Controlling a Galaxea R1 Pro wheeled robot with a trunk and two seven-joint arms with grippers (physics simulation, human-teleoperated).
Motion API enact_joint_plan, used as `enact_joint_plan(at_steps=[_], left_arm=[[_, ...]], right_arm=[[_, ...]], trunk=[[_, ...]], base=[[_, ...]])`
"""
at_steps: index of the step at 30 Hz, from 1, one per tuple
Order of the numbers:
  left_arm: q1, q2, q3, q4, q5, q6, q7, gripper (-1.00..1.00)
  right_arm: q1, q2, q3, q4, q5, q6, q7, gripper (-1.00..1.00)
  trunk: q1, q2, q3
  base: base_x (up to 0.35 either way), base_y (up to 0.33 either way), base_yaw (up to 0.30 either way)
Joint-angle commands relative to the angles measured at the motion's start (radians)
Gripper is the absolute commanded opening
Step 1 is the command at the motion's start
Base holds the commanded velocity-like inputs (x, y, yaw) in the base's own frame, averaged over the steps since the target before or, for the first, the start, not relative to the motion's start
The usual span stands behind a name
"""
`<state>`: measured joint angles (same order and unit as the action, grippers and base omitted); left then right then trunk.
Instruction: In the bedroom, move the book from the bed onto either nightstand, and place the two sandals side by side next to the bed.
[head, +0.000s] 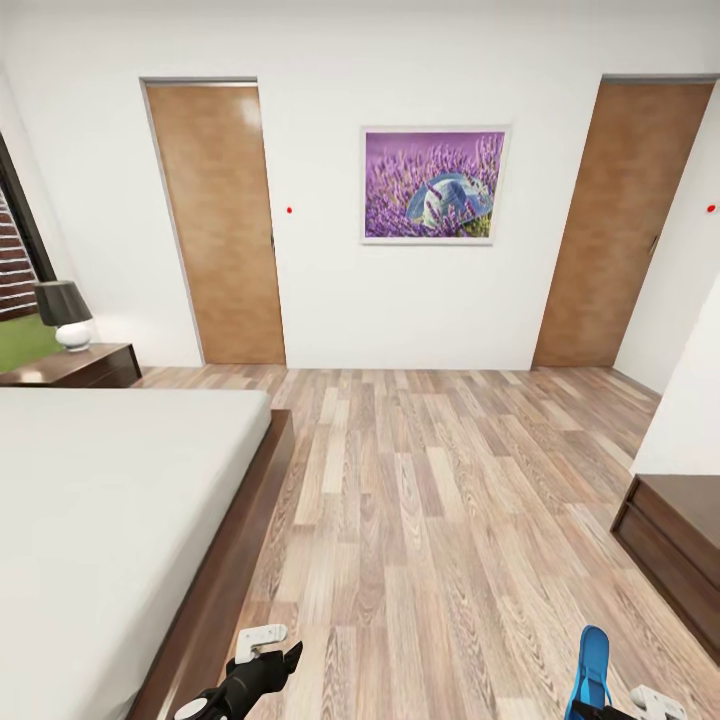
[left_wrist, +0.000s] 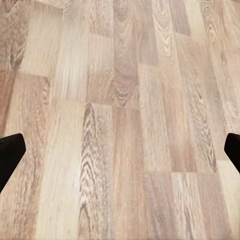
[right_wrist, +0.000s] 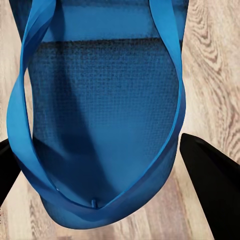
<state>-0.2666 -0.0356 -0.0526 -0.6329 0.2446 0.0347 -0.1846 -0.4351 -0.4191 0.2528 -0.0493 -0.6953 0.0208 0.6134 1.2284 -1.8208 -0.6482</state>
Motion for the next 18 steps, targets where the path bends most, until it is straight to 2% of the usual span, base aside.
enact_joint_plan(at_steps=[1, 13, 18], left_arm=[[0.000, 0.000, -0.001, -0.001, 0.010, 0.004, -0.002, 1.00], [0.000, 0.001, 0.000, -0.001, 0.010, 0.004, -0.003, 1.00], [0.000, 0.000, -0.001, -0.001, 0.010, 0.004, -0.003, 1.00]], right_arm=[[-0.001, 0.000, 0.009, 0.000, -0.010, 0.002, 0.003, -1.00], [-0.001, 0.000, 0.009, 0.000, -0.010, 0.002, 0.003, -1.00], [-0.001, -0.001, 0.009, 0.000, -0.010, 0.002, 0.003, -1.00]], trunk=[[-0.004, 0.007, 0.002], [-0.004, 0.007, 0.002], [-0.004, 0.007, 0.002]], base=[[0.000, 0.000, 0.000], [0.000, 0.000, 0.000], [0.000, -0.144, 0.000]])
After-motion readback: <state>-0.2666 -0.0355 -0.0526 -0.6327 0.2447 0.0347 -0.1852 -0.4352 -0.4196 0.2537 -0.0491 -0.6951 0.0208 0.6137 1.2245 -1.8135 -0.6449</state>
